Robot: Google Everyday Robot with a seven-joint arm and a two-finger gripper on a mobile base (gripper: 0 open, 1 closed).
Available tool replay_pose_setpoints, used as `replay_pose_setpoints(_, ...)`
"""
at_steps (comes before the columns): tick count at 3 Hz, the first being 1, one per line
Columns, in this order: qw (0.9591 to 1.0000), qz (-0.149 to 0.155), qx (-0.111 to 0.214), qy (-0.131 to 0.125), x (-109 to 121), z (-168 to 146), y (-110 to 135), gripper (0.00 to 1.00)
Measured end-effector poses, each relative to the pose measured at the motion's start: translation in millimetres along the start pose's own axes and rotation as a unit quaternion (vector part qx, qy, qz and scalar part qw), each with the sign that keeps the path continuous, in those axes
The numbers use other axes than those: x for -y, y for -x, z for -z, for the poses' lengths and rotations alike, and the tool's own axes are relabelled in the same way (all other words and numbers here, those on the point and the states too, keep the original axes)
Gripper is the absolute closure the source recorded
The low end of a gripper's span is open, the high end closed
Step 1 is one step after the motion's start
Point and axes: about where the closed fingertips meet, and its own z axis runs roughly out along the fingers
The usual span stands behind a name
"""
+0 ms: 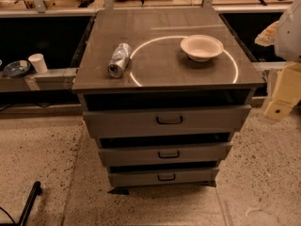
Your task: Open middle drawer
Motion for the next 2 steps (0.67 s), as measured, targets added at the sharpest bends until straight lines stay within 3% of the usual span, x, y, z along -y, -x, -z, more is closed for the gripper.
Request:
replay_pose_setpoints(1, 1.0, 0.0, 0.0, 0.0, 0, 0, 0, 0.0)
replay_pose_setpoints(2, 0.9999, 0.004, 0.014, 0.009, -6, -34, -4, 0.0)
